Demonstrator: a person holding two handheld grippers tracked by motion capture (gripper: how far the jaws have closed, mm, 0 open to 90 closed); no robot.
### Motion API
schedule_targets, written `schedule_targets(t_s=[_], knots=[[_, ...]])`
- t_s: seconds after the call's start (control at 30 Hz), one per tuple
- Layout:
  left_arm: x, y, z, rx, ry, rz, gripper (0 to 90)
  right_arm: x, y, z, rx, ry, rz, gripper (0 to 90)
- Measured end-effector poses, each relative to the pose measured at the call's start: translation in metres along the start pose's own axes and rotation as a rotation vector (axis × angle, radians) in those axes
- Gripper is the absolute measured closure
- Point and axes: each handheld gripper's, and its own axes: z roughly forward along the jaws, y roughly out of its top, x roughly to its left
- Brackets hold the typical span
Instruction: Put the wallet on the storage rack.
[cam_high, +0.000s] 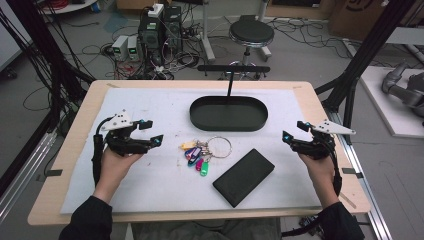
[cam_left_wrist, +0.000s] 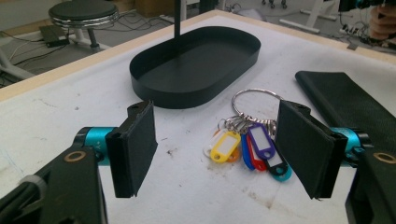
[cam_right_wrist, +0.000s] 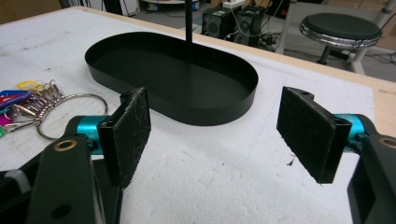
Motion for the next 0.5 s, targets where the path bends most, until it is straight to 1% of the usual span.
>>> schedule_targets(t_s=[0.13,0.2,0.27,0.43,0.5], knots=[[0.0004,0.0004,-0.0002,0.001,0.009,-0.006,29.3,-0.0025,-0.0015,-0.0001,-0.004,-0.01,0.005,26.7],[0.0003,0.0007,0.0001,-0.008,0.012,-0.017,29.4,-0.0029,-0.0017,-0.0015,-0.004,-0.017,0.014,26.9],[0.0002,0.0009,0.0003,-0.011,0.012,-0.019,29.4,-0.003,-0.0016,-0.0031,-0.01,-0.019,0.016,27.0],[-0.0005,0.0036,0.0038,-0.021,0.019,-0.025,29.7,-0.0034,-0.0015,-0.0043,-0.013,-0.024,0.012,27.1],[-0.0031,0.0062,0.0068,-0.023,0.017,-0.032,31.0,-0.0021,-0.001,-0.0059,-0.017,-0.031,0.004,27.2]])
